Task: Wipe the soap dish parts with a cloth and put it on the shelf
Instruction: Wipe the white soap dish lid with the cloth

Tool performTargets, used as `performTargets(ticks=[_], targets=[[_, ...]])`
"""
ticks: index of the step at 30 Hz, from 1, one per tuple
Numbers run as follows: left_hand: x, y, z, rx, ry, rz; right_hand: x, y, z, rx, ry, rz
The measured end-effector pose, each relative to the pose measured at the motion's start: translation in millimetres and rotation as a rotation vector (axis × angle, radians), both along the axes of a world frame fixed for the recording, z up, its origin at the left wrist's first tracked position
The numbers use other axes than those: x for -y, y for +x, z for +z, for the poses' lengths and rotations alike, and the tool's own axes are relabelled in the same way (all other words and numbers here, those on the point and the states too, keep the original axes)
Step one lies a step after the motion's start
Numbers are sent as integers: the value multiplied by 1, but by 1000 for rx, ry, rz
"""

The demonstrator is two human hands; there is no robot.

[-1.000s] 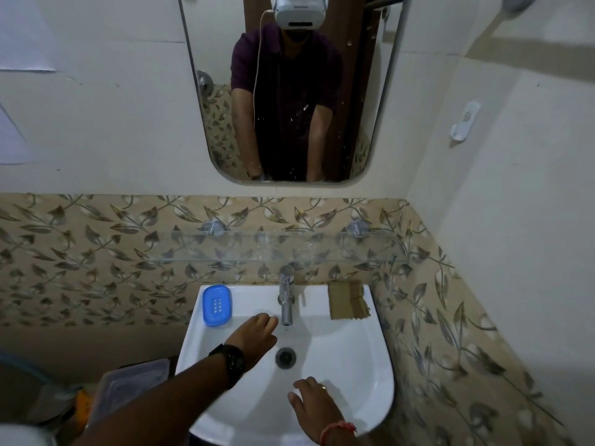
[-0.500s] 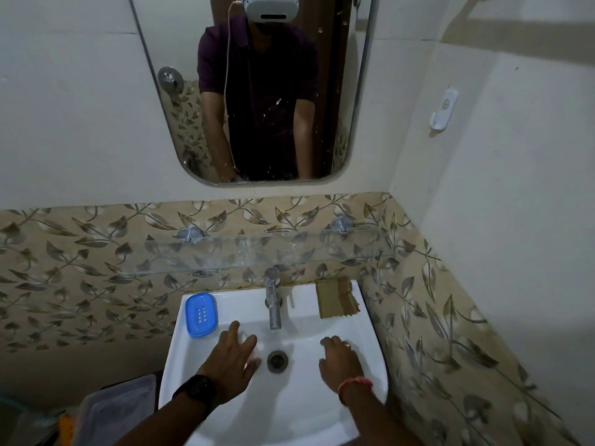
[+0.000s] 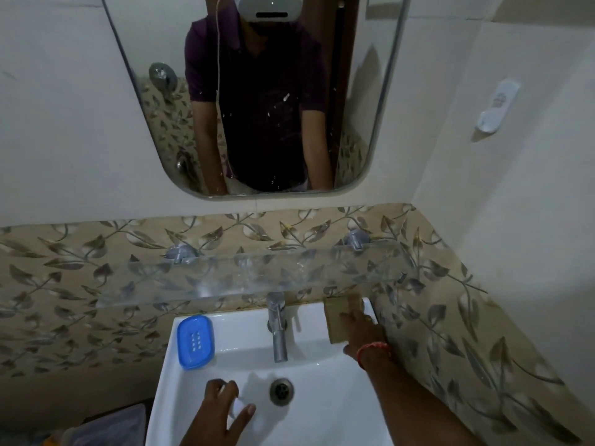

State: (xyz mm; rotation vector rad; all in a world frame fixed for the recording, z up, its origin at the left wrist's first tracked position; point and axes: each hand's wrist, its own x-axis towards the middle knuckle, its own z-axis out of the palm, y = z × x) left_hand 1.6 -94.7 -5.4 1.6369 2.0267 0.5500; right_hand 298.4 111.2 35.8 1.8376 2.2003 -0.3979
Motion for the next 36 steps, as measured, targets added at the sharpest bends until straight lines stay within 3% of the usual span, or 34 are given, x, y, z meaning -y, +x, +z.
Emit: performTargets(ticks=[2,5,7,9,13,16,19,22,25,29,36], targets=[[-5,0,-7,14,-35,20,-6,-8,-11,26,-11,-22],[-10,3,-14,29,18,33,-6,-21,-20,41,198,-18],[-11,7,-14,43,28,40,-2,-21,-17,11,234,6],[-9,11,-12,72,44,41,-1,-12,-21,-87,297,52],[-6,19,0,139,97,32,6,5,-23,-308,217,117],[-3,23,12,239,75,49,26,6,-17,-577,222,106],[-5,26,29,414,-29,106,55,2,-15,-916,79,-124],[-6,28,49,643,-75,189,78,-6,-5,-1077,-56,-460],[-8,32,72,927,-41,310,99,-19,13,-1227,-99,-541],[-9,45,119,1219,0,366,126,-48,74,-1362,12,-413],[-18,71,216,1255,205,189,162,-104,188,-1475,332,-140]])
